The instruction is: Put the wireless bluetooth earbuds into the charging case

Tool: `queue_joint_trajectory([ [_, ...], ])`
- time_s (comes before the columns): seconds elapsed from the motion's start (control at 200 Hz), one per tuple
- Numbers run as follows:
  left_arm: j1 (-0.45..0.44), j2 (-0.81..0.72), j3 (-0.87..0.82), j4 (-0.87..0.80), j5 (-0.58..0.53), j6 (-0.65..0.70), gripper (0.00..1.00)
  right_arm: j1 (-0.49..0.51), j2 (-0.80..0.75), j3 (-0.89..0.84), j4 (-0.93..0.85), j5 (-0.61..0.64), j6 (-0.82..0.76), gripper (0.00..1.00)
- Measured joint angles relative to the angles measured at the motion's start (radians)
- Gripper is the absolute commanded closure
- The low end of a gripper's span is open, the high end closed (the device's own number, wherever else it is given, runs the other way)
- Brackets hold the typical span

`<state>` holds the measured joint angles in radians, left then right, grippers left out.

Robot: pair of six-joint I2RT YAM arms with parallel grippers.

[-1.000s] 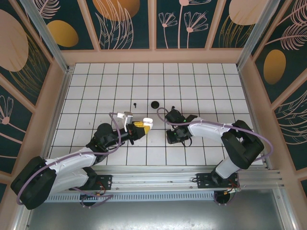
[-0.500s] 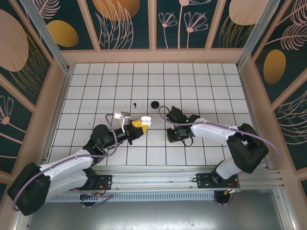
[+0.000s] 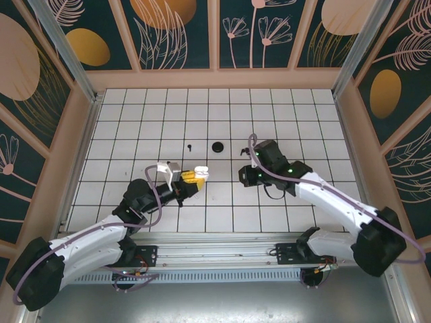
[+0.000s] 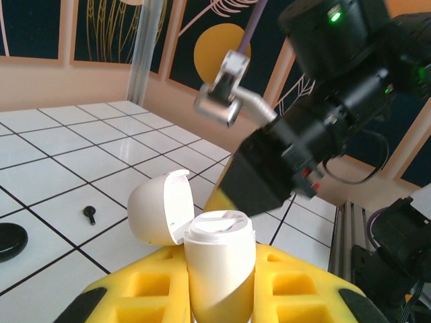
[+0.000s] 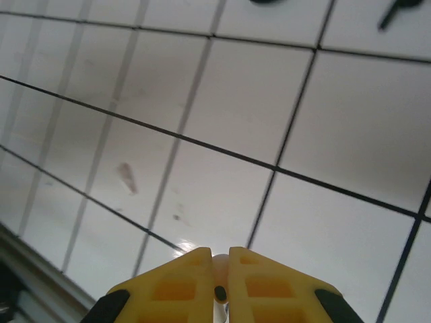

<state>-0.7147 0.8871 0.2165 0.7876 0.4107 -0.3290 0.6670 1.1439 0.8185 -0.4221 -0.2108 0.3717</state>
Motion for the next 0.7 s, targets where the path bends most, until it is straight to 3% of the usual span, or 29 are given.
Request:
queue_joint_trajectory([
  [0.32,0.0,0.038,0.016,0.122,0.033,-0.008,1.0,-0.009,-0.237,0.0,0.215,-0.101,0.039,0.9],
  [0.701,0.0,0.173,0.077,0.269,0.09,-0.066,1.0,0.034,-0.25,-0.001,0.539,-0.198,0.187,0.9],
])
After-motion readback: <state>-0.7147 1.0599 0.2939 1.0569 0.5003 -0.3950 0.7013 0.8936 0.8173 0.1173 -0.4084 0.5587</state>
